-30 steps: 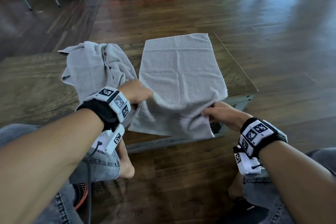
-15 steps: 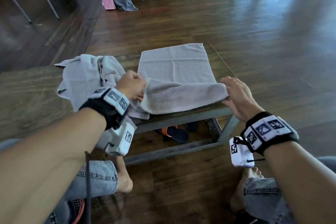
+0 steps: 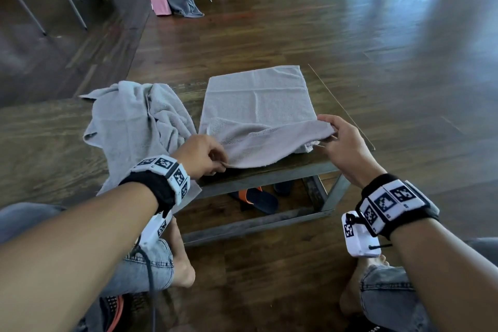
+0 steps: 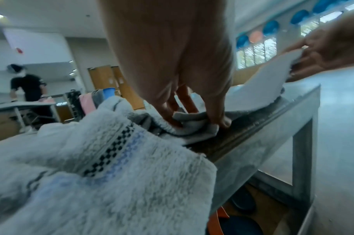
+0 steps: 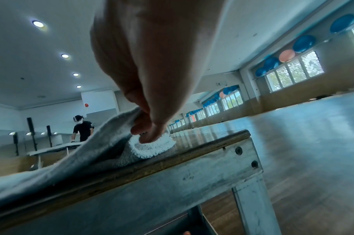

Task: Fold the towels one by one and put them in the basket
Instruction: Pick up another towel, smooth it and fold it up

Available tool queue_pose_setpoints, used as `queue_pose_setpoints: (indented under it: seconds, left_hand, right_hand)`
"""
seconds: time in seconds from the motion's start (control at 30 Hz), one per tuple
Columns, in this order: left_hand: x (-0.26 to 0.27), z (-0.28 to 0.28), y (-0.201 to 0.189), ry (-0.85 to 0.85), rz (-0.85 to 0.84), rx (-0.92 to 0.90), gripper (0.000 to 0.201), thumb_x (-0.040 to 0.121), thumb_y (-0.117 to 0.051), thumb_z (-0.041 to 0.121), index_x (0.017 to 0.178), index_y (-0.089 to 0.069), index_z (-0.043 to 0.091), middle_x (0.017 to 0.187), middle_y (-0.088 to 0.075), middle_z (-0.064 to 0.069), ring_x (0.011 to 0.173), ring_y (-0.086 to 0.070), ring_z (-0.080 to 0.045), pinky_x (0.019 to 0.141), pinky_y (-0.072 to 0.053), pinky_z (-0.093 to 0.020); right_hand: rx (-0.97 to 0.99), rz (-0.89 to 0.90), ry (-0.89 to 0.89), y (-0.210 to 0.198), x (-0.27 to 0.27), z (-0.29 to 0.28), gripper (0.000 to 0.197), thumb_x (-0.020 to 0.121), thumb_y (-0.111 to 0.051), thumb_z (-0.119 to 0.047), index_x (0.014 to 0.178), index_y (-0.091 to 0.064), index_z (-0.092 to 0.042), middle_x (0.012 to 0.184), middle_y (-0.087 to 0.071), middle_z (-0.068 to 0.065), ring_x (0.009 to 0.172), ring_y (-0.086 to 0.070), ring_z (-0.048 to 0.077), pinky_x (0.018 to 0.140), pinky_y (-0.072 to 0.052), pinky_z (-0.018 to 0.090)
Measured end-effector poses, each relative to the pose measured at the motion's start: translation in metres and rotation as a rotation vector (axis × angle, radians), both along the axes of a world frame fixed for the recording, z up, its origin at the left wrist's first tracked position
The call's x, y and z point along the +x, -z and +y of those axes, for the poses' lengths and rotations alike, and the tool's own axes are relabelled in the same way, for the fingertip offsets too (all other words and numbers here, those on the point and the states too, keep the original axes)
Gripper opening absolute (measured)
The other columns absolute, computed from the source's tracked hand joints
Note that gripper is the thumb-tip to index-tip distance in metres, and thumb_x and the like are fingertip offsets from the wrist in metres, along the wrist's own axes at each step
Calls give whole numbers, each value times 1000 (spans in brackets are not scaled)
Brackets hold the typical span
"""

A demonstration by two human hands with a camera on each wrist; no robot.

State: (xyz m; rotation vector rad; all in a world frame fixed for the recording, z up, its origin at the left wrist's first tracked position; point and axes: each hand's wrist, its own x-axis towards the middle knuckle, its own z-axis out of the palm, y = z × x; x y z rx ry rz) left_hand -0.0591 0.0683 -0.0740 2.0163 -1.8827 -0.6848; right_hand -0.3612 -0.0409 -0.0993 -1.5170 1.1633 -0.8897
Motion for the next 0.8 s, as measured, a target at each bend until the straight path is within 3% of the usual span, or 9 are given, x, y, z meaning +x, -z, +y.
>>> queue_pose_setpoints:
  seconds: [0.1,0.17,0.23,0.3,0.43,0.5,0.6,0.7,0.8]
  left_hand:
    - [3,-1,-8,-23,-69,-147,9,83,-78,22,89,-74,18,87,-69,2,81,-64,-13,77,-52,-27]
    - [5,-1,-16,-61,-55,-259,9,88,-74,23,92,-71,16,88,-65,4,82,-62,-14,74,-48,-26]
    - [9,-2,-27,-86,-39,-361,7,90,-70,19,95,-68,14,85,-64,6,82,-62,-15,72,-44,-24]
    - [14,-2,-41,-95,-20,-436,6,91,-69,15,96,-68,11,85,-68,0,85,-65,-20,74,-48,-30]
    - [22,-1,-75,-93,25,-489,27,87,-74,33,92,-70,7,84,-71,-9,81,-64,-25,75,-50,-39]
    - [24,-1,-92,-59,-7,-464,35,84,-74,42,87,-71,7,79,-69,-11,77,-63,-27,68,-47,-38]
    - [27,-2,-113,-70,-5,-494,37,88,-68,46,81,-70,10,72,-67,-6,69,-59,-19,62,-42,-32]
    - [27,-1,-126,-157,38,-579,40,91,-62,53,74,-66,17,57,-53,10,51,-48,1,50,-34,-16]
    - [24,2,-128,-138,65,-509,48,91,-57,58,69,-61,15,53,-47,8,46,-42,-1,51,-33,-24]
  right_hand:
    - [-237,254,-36,0,-6,5,56,85,-55,11,128,-60,-25,111,-69,0,86,-70,12,58,-54,18]
    - [-356,302,-2,-2,-8,9,49,84,-56,9,121,-66,-22,99,-70,-2,74,-66,7,51,-47,13]
    - [-438,269,59,-8,-8,15,28,90,-62,0,107,-73,-20,86,-68,-8,66,-60,3,52,-41,11]
    - [-497,252,115,-19,-8,19,10,97,-66,-21,93,-75,-19,80,-60,-8,68,-55,5,59,-40,16]
    - [-365,164,181,-53,-22,13,28,98,-61,-45,73,-69,-34,74,-57,-19,60,-51,1,59,-39,21]
    - [-325,124,188,-76,-31,9,25,90,-61,-58,76,-74,-41,66,-64,-22,57,-57,1,61,-49,28]
    - [-329,21,120,-106,-36,4,32,80,-66,-64,96,-79,-40,91,-78,-9,86,-75,15,84,-61,39]
    - [-280,-139,72,-123,-39,3,35,79,-74,-58,104,-80,-34,99,-79,-6,93,-76,14,82,-61,33]
    - [-218,-142,30,-129,-47,8,23,87,-71,-45,100,-81,-29,94,-79,-1,88,-77,19,75,-62,34]
